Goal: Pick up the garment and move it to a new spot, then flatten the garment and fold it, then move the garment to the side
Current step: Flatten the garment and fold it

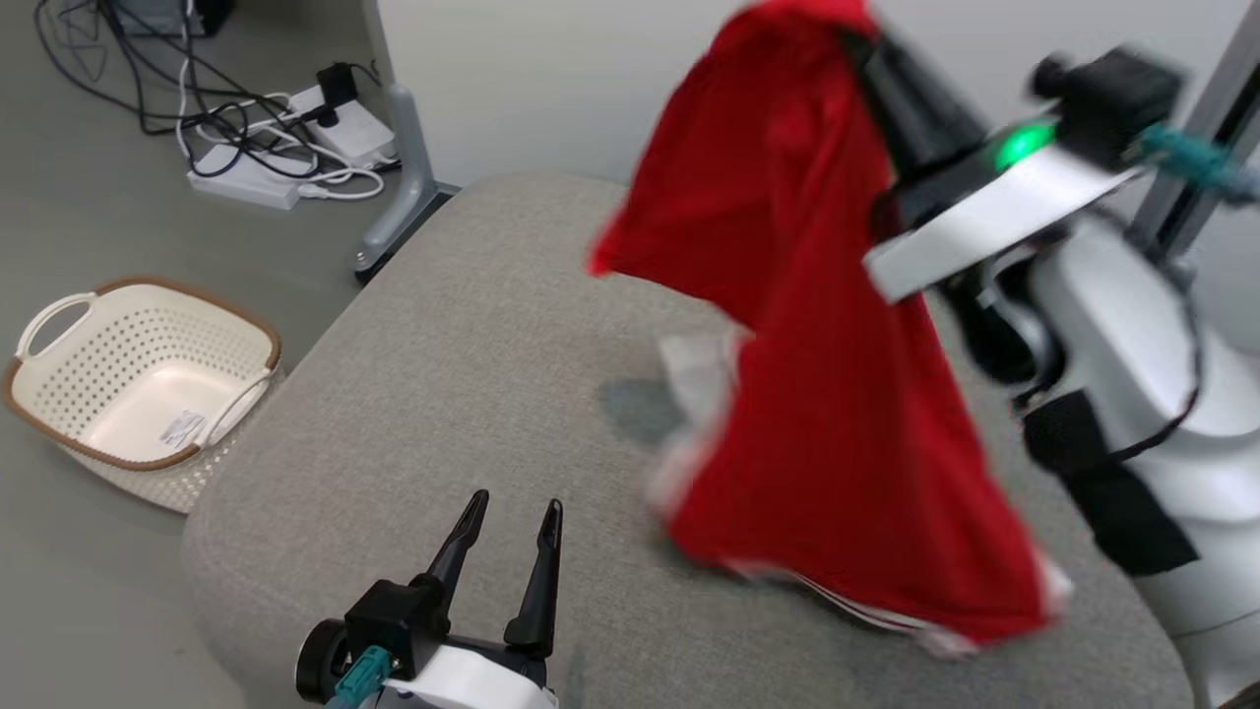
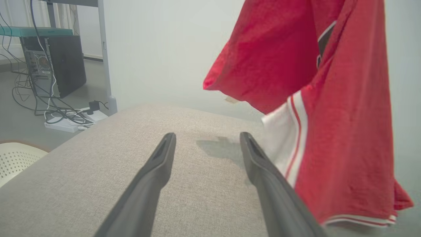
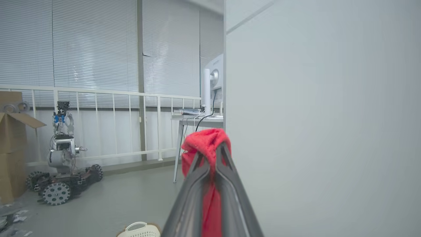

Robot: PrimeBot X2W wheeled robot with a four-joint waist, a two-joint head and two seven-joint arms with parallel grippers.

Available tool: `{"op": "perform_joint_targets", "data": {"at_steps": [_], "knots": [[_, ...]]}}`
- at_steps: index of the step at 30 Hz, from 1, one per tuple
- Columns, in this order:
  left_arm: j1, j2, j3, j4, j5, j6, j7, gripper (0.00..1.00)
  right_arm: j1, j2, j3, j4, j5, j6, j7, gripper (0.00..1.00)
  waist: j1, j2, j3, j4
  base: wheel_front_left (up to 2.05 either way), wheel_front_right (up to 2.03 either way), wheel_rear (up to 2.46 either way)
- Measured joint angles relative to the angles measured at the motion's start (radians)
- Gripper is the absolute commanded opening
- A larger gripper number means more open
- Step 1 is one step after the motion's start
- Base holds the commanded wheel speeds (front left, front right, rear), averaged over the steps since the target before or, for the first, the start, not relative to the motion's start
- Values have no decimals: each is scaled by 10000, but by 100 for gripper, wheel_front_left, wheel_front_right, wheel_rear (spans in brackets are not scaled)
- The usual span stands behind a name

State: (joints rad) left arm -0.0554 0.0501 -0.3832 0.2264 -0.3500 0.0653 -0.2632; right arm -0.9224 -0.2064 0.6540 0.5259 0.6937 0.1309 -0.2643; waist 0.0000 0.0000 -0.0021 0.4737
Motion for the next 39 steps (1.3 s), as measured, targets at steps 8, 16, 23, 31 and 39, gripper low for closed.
{"op": "perform_joint_targets", "data": {"at_steps": [8, 16, 23, 31, 39], "knots": [[122, -8, 140, -15, 65, -107, 0, 100, 1031, 128, -4203, -869, -1149, -2, -2, 0, 0, 0, -296, -702, 0, 0, 0], [119, -12, 94, -67, 48, -111, 0, 100, 4092, -267, -6395, 1636, -731, -4, 2, 0, 0, 0, -231, -1387, 0, 0, 0], [43, -12, 205, -58, 150, -111, 0, 100, 5844, -401, -8015, 3292, -1225, -2, 0, 0, 0, 1, 35, -2028, 0, 0, 0], [-183, -13, 435, 8, 316, -180, 0, 100, 5963, 33, -7710, 4755, -1417, -2, 2, 100, 0, 1, 146, -3016, 0, 0, 0], [-195, -15, 623, -82, 364, -201, 0, 100, 5817, -190, -6663, 1524, -2245, -2, 0, 100, 0, 0, -57, -3735, 0, 0, 0]]}}
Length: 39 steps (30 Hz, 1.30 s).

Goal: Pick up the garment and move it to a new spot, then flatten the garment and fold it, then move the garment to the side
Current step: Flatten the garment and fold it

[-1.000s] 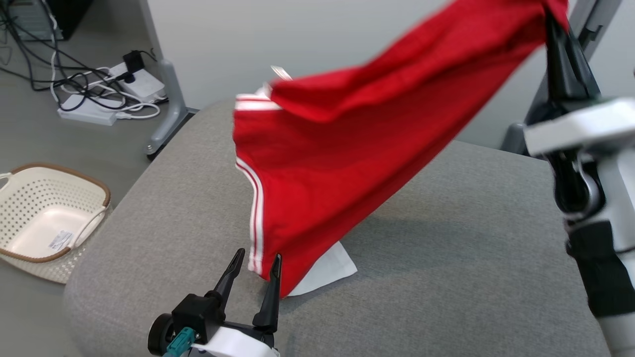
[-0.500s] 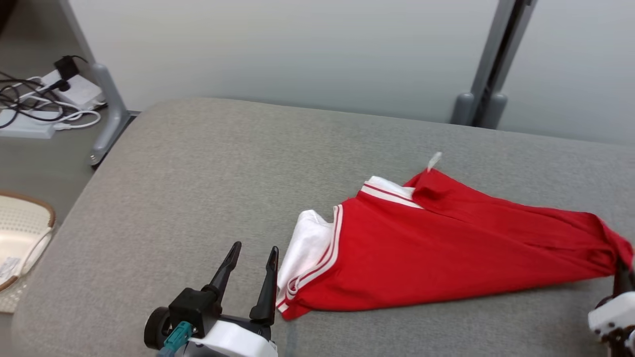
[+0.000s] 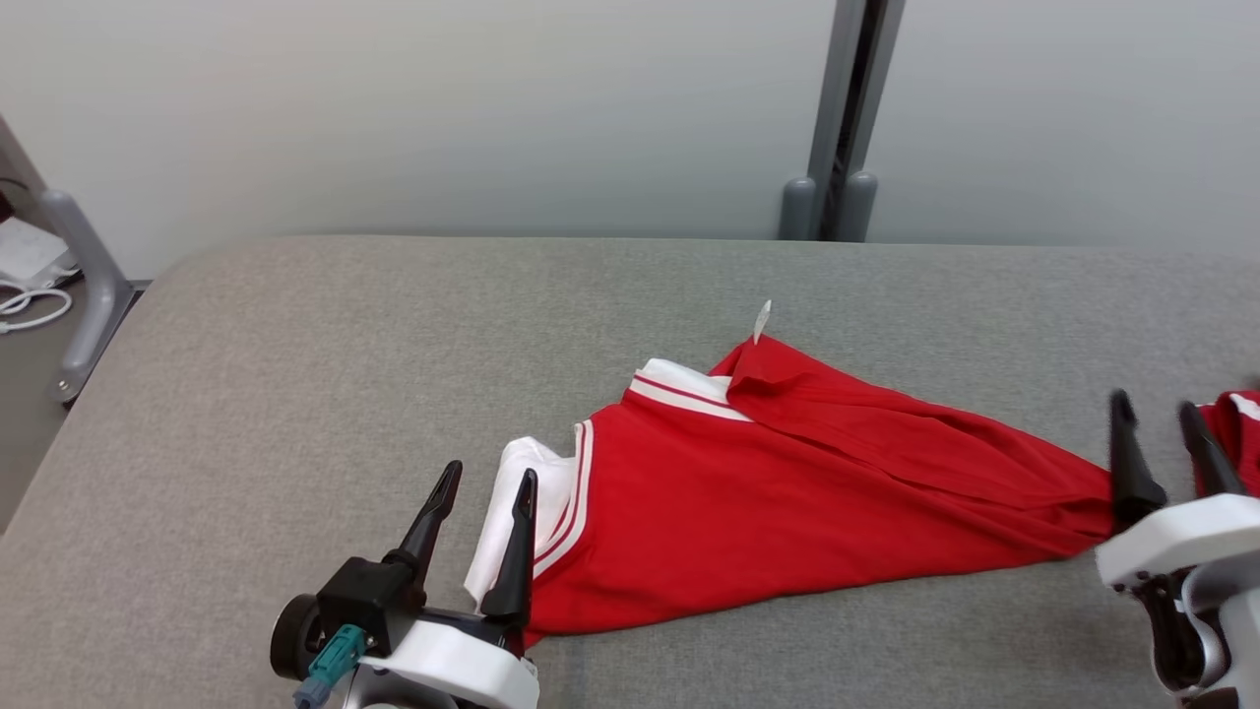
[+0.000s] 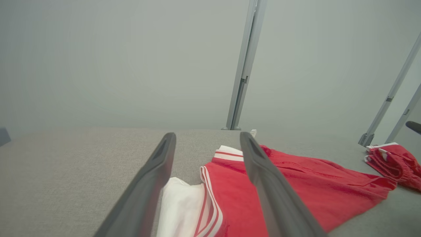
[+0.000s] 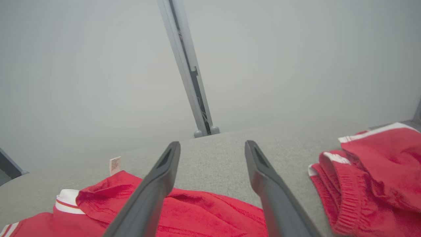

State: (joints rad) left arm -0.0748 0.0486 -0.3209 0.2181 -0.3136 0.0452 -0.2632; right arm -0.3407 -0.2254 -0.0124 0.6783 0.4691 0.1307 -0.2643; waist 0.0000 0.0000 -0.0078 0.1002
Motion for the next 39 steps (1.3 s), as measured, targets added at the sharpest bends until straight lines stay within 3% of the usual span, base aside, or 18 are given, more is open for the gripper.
{"op": "perform_joint_targets", "data": {"at_steps": [7, 18, 22, 30, 39], "knots": [[-80, 2, 84, -8, -61, 46, 0, 100, 671, 15, 754, -2140, -426, 0, 0, 100, 0, 0, -179, -462, 0, 0, 0], [-337, 4, 155, 704, -117, 447, -2, 100, 1267, 299, 1371, -3047, -474, 0, 0, 100, 0, 0, 41, -1201, 0, 0, 0], [-779, 2, -102, 1896, -127, 497, -2, 100, 1302, 349, 1467, -3156, -431, 0, 0, 100, 0, 0, 260, -1493, 0, 0, 0], [-3315, 2, -305, 5334, -42, 779, 6, 100, 1276, 433, 1766, -3189, -339, 0, 0, 100, 0, 0, 855, -2172, 0, 0, 0], [-5350, 27, -514, 8391, -138, 794, 752, 100, 1211, 495, 1810, -3216, -234, 2, 0, 100, 0, 0, 1358, -2723, 0, 0, 0]]}}
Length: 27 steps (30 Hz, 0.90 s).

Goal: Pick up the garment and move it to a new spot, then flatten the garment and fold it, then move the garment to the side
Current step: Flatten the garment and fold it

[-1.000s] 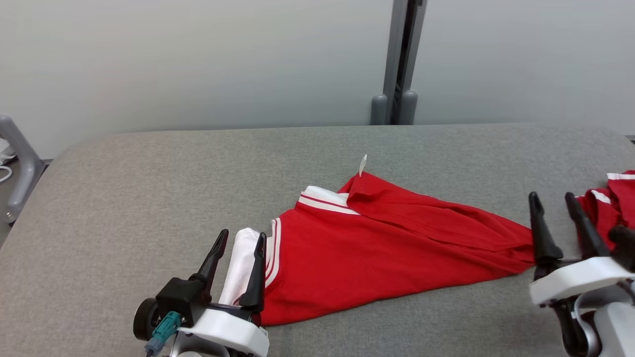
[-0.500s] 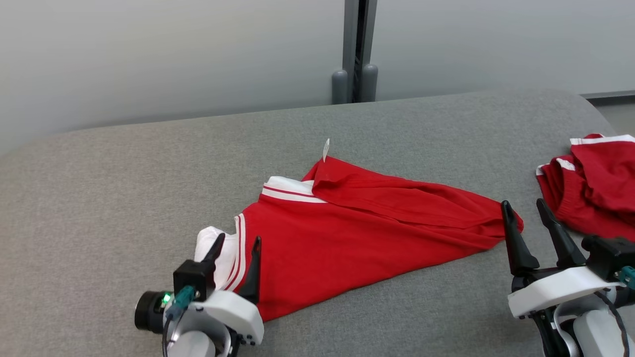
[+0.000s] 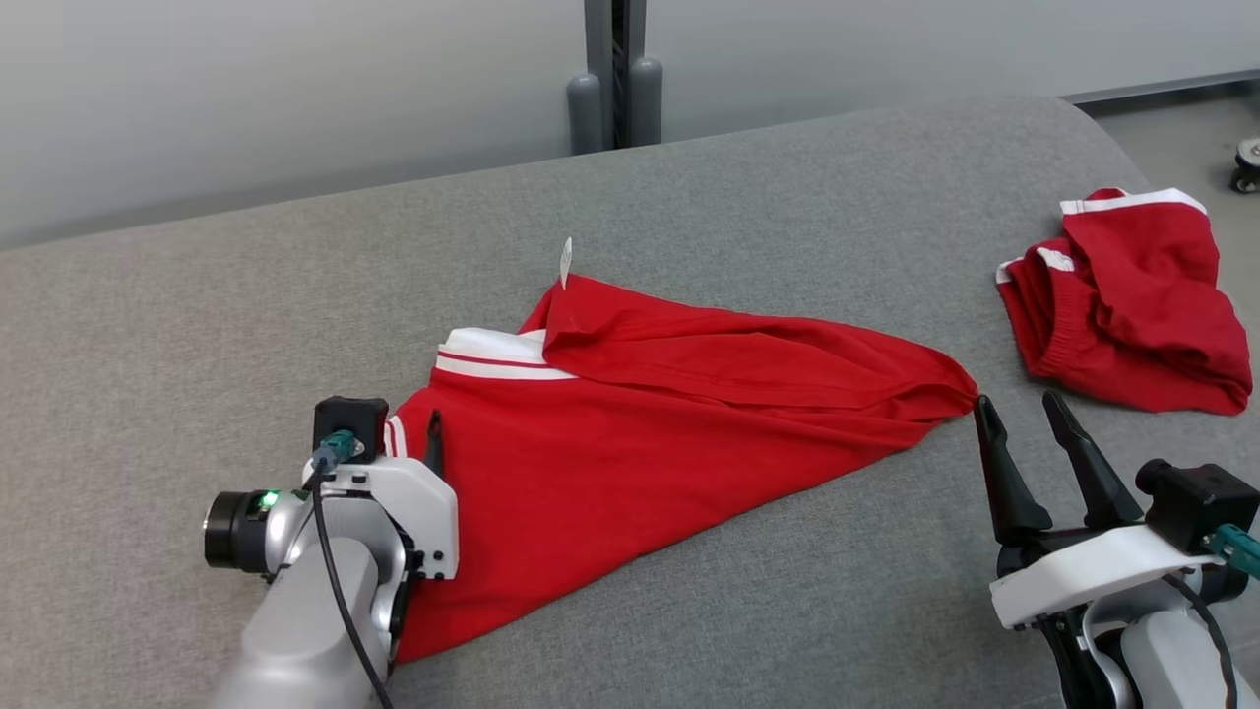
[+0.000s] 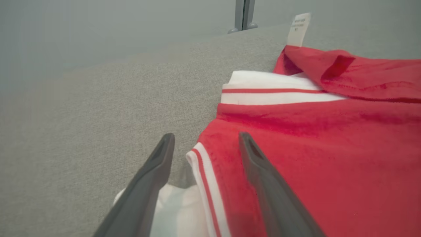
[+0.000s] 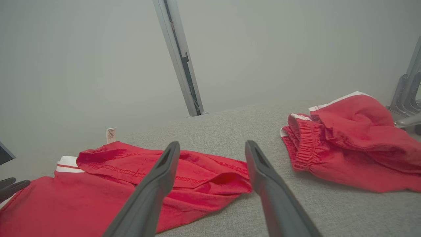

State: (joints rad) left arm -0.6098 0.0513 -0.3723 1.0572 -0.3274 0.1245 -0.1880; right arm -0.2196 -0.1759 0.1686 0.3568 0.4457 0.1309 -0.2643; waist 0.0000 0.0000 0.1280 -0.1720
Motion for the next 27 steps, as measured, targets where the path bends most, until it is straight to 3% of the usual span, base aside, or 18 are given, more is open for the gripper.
{"op": "perform_joint_targets", "data": {"at_steps": [6, 7, 8, 9, 14, 18, 20, 21, 22, 27], "knots": [[-523, 15, -105, 970, -13, -251, 213, 100, -42, 4, 10, -33, 35, -2, 0, 100, 0, 0, 141, -113, 0, 0, 0], [-602, 13, -148, 1104, -31, -378, 255, 90, -43, 4, 2, -38, 36, 0, 0, 100, 0, 0, 157, -111, 0, 0, 0], [-654, 8, -165, 1212, -102, -537, 295, 15, -44, 2, -15, -40, 38, -2, 0, 100, 0, 0, 167, -99, 0, 0, 0], [-688, 4, -171, 1294, -157, -675, 291, 0, -46, 2, -27, -42, 38, -2, 0, 100, 0, 0, 175, -82, 0, 0, 0], [-775, -15, -313, 1482, -324, -1012, -42, 0, -72, 4, -40, -75, -15, -2, 0, 100, 0, 0, 165, 65, 0, 0, 0], [-1016, -21, -267, 685, -351, -667, -685, 0, -74, 6, -56, -94, -63, 0, 0, 100, 0, 0, 103, 225, 0, 0, 0], [-1036, -12, -100, -558, -245, -313, -717, 0, -72, -6, -107, -96, -67, -2, 0, 100, 0, 0, 53, 320, 0, 0, 0], [-987, 0, 88, -2366, 215, -48, -734, 0, -74, -4, -132, -113, -86, 0, 0, 100, 0, 0, -12, 403, 0, 0, 0], [-836, -4, 153, -3227, 474, 12, -736, 0, -73, -4, -134, -115, -102, -2, 0, 100, 0, 0, -57, 431, 0, 0, 0], [387, 2, -725, -5373, 1699, -410, -752, 0, -69, 35, -222, -100, -138, -2, 0, 100, 0, 0, -370, 466, 0, 0, 0]]}}
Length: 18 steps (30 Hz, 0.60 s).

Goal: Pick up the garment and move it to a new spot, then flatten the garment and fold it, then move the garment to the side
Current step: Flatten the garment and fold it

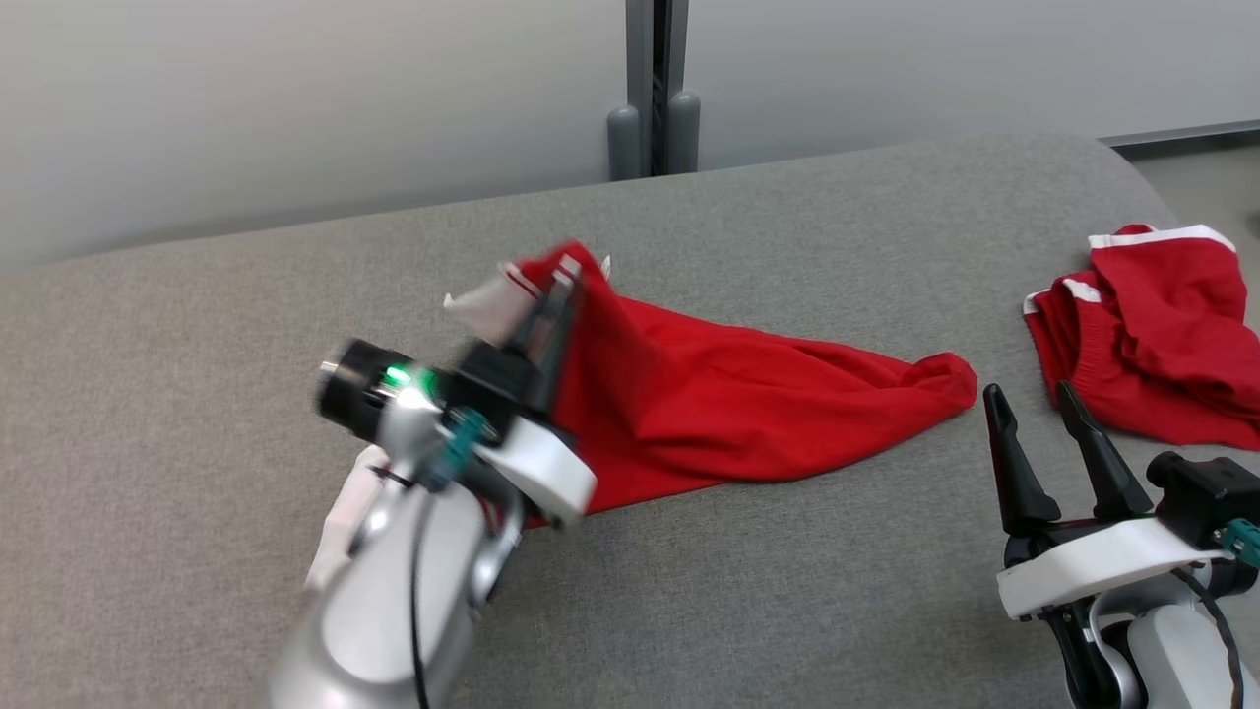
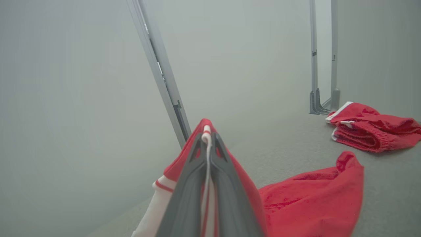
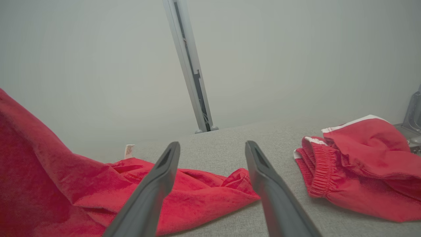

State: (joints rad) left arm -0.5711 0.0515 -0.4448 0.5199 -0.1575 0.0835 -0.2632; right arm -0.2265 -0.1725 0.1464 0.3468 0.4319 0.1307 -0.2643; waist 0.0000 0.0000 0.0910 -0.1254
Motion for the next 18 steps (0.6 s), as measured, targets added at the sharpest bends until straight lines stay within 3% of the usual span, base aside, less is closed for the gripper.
{"op": "perform_joint_targets", "data": {"at_steps": [3, 7, 13, 18], "knots": [[464, -21, -1137, -359, 479, -481, 0, 0, 2, 79, -59, 8, -17, 0, 0, 100, 0, 0, -194, -73, 0, 0, 0], [1146, -33, -2696, -462, 326, -974, 0, 0, 5, 148, -240, 58, -94, 2, 0, 100, 0, 0, -380, -281, 0, 0, 0], [1559, -33, -4692, 1024, -441, -1277, 4, 0, -3, 297, -232, 163, -182, 0, 0, 100, 0, 0, -539, -824, 0, 0, 0], [1547, -31, -5568, 1958, -1212, -1327, 144, 0, -39, 318, -205, 244, -194, 0, 0, 100, 0, 0, -550, -1237, 0, 0, 0]]}}
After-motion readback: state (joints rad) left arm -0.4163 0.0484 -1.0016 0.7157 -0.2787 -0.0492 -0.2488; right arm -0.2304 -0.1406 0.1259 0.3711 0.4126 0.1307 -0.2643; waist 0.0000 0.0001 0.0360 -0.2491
